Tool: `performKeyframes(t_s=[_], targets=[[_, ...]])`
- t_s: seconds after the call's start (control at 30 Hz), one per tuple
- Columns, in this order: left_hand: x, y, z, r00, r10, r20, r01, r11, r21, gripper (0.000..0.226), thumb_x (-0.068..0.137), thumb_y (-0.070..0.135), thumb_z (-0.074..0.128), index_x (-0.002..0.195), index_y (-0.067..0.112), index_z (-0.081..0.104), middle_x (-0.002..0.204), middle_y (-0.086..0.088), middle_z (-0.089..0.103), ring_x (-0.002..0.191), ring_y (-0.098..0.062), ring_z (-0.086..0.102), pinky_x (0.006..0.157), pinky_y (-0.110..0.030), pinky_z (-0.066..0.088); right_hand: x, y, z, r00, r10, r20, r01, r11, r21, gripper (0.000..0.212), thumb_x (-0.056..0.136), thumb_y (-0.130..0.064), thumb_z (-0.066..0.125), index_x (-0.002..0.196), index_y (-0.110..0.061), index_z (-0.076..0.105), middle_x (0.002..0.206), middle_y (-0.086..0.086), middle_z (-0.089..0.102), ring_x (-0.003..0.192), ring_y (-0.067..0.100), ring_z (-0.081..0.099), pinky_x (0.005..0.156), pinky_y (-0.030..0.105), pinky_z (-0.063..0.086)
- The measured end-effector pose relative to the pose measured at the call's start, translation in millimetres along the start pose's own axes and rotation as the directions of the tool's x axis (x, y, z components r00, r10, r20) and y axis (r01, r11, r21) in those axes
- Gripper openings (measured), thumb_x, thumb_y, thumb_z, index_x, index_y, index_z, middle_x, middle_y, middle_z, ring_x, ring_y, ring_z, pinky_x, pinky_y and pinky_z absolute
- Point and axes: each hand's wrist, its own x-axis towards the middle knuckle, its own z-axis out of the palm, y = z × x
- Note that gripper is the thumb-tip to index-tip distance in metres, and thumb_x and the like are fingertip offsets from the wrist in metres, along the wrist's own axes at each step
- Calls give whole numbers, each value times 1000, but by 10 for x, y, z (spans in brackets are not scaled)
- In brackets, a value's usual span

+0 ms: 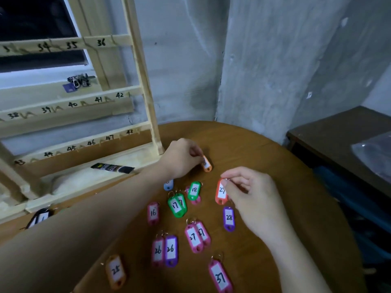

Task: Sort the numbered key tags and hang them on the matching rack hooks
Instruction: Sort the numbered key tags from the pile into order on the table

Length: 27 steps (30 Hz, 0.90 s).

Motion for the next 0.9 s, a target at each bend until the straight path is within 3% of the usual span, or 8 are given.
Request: performKeyframes(t_s=[0.13,0.27,0.33,0.5,0.6,0.73,0.9], targets=[[74,55,38,998,61,4,-61,995,73,4,88,26,75,92,27,74,84,10,69,80,-3,61,63,-9,39,10,14,-35,1000,11,9,-11,998,67,12,96,-23,67,102,-32,72,92,-15,74,84,-4,69,61,16,56],[10,90,-44,989,146,29,-148,968,204,20,88,21,73,108,21,75,99,3,74,91,-12,66,84,-27,54,21,26,-43,1000,0,26,-4,988,154,12,97,-17,66,99,-26,74,83,-10,75,73,1,70,55,14,50],[-114,99,-185,985,171,3,-166,952,258,23,87,18,71,109,21,75,99,0,74,96,-19,67,84,-27,51,18,-6,-51,999,0,35,-8,977,213,13,96,-10,66,97,-20,75,79,-7,75,65,5,67,53,17,48],[-718,40,-630,991,119,-58,-101,964,247,17,91,18,69,107,19,74,91,2,67,81,-13,57,74,-16,37,-51,-85,-15,996,46,73,-67,949,308,13,94,-12,70,100,-21,77,85,-3,78,69,5,68,54,21,50],[-1237,-102,-867,993,90,-81,-67,965,254,15,93,24,68,107,21,74,91,3,65,81,-14,56,73,-22,37,-151,-165,48,990,52,130,-91,942,322,13,94,-12,71,95,-24,76,88,0,79,73,7,69,58,23,52],[-1936,-348,-1122,987,45,-152,-2,963,271,15,95,21,66,107,20,73,91,5,65,79,-15,55,67,-24,33,-310,-349,130,989,19,148,-72,928,365,16,94,-7,69,88,-21,74,75,-2,76,64,5,65,53,19,48],[-2755,-618,-1234,964,-19,-265,54,991,123,8,93,13,68,91,20,72,88,10,67,75,1,57,72,-23,43,-607,-489,204,983,-25,183,-34,949,313,14,96,-9,67,90,-20,74,76,0,75,66,7,65,57,25,49]])
